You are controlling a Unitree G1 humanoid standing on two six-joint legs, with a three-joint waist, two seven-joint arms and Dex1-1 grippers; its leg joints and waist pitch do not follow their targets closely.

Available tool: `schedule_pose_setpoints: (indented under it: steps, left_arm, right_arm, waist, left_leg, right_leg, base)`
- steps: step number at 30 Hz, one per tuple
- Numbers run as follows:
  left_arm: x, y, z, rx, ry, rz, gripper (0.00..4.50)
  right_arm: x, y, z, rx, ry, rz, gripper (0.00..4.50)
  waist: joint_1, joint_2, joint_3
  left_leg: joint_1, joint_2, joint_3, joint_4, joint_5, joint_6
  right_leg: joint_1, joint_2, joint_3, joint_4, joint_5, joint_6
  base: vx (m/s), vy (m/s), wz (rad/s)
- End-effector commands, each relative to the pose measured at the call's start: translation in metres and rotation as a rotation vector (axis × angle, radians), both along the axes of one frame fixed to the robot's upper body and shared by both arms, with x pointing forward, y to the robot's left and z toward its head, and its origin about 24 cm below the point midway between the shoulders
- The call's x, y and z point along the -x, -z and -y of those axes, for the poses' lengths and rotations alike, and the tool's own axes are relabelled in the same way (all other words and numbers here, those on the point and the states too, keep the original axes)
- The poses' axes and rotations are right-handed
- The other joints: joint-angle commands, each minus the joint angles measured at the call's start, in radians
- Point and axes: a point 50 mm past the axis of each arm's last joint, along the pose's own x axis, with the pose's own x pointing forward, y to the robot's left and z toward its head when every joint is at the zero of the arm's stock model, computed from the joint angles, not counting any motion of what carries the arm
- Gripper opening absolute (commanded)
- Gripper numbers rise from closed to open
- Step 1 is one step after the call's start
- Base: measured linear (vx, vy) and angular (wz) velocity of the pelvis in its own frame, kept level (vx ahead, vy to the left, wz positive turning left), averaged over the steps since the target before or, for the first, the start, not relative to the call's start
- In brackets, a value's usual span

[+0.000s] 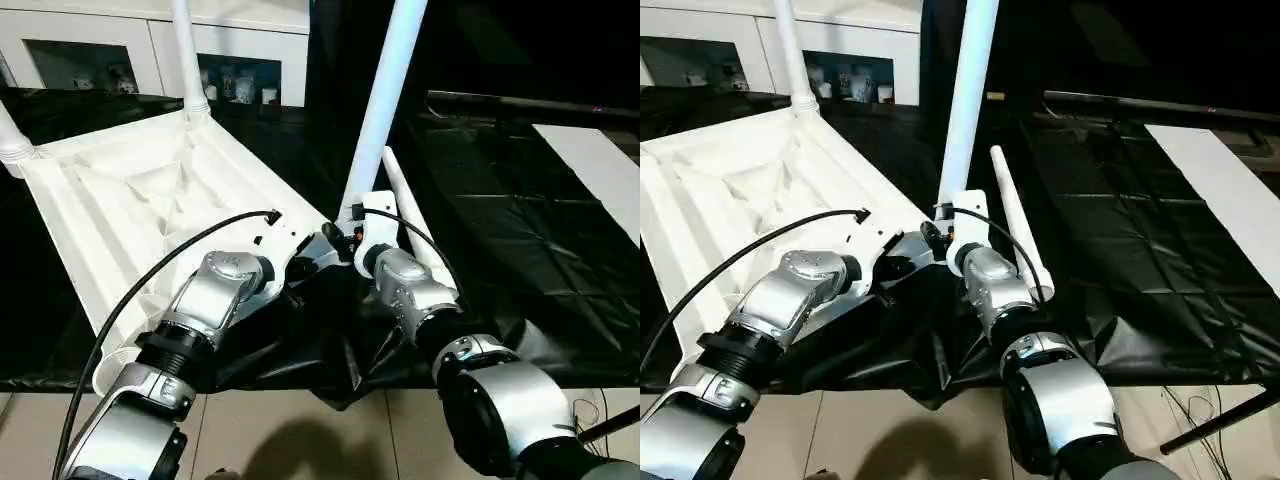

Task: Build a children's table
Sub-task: Rotate leg to tighten

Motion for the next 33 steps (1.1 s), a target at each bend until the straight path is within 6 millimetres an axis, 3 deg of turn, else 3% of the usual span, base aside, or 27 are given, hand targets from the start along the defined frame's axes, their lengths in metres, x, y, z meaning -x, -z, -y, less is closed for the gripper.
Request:
schedule_pose_setpoints:
  steps: [1,5,10,12,14,15,19,24,33]
  left_arm:
    - [-0.002,-0.001,-0.007,0.009,-0.036,0.030,0.00]
    - [0.008,-0.001,-0.014,0.023,0.084,0.004,0.00]
    - [0.019,-0.003,-0.029,0.014,0.208,-0.028,0.00]
    - [0.031,-0.007,-0.035,0.033,0.349,-0.033,0.00]
    - [0.037,-0.009,-0.036,0.050,0.420,-0.042,0.00]
    - [0.043,-0.010,-0.037,0.059,0.461,-0.061,0.00]
    - [0.054,-0.014,-0.044,0.061,0.536,-0.112,0.00]
    - [0.055,-0.015,-0.045,0.067,0.534,-0.115,0.00]
    - [0.057,-0.012,-0.049,0.060,0.532,-0.119,0.00]
  right_arm:
    - [0.002,-0.004,-0.009,-0.033,-0.073,0.026,3.43]
    - [0.004,-0.010,0.001,0.071,-0.319,0.113,3.80]
    - [0.012,-0.009,0.022,0.157,-0.557,0.152,3.80]
    - [0.016,-0.009,0.031,0.179,-0.655,0.159,3.80]
    - [0.018,-0.009,0.034,0.187,-0.691,0.159,3.80]
    - [0.020,-0.009,0.036,0.187,-0.725,0.157,3.80]
    - [0.027,-0.008,0.039,0.189,-0.831,0.150,3.80]
    - [0.029,-0.009,0.034,0.167,-0.863,0.152,3.80]
    - [0.034,0.000,0.033,0.185,-0.907,0.108,3.05]
  waist:
    - [0.001,0.008,-0.060]
    - [-0.003,0.009,-0.060]
    - [0.000,0.013,-0.059]
    - [0.002,0.014,-0.060]
    - [0.001,0.013,-0.060]
    - [0.004,0.015,-0.062]
    - [0.008,0.020,-0.061]
    - [0.011,0.015,-0.057]
    - [0.011,0.014,-0.060]
  left_leg:
    - [-0.008,0.008,0.003,-0.062,-0.158,0.015]
    - [-0.008,0.009,0.003,-0.059,-0.138,0.029]
    - [-0.004,0.015,0.003,-0.060,-0.128,0.046]
    - [-0.003,0.014,0.003,-0.059,-0.128,0.053]
    - [-0.005,0.016,0.003,-0.060,-0.126,0.056]
    - [0.002,0.017,0.004,-0.058,-0.119,0.055]
    - [0.004,0.021,0.007,-0.059,-0.108,0.060]
    - [0.004,0.018,0.005,-0.062,-0.153,0.030]
    - [0.003,0.017,0.004,-0.061,-0.130,0.031]
  right_leg:
    - [0.058,-0.081,0.058,-0.080,-0.220,-0.118]
    - [0.060,-0.082,0.059,-0.080,-0.204,-0.137]
    - [0.059,-0.081,0.059,-0.074,-0.167,-0.174]
    - [0.059,-0.080,0.060,-0.071,-0.144,-0.189]
    - [0.062,-0.082,0.060,-0.069,-0.133,-0.194]
    - [0.059,-0.081,0.061,-0.064,-0.104,-0.208]
    - [0.058,-0.077,0.059,-0.055,-0.037,-0.239]
    - [0.058,-0.081,0.062,-0.065,-0.126,-0.212]
    - [0.059,-0.079,0.061,-0.062,-0.109,-0.207]
  base:
    - [0.000,0.000,0.00]
    - [0.000,0.000,0.00]
    - [0.000,0.000,0.00]
    - [0.000,0.000,0.00]
    - [0.000,0.000,0.00]
    - [0.000,0.000,0.00]
    - [0.000,0.000,0.00]
    - [0.000,0.000,0.00]
    - [0.000,0.000,0.00]
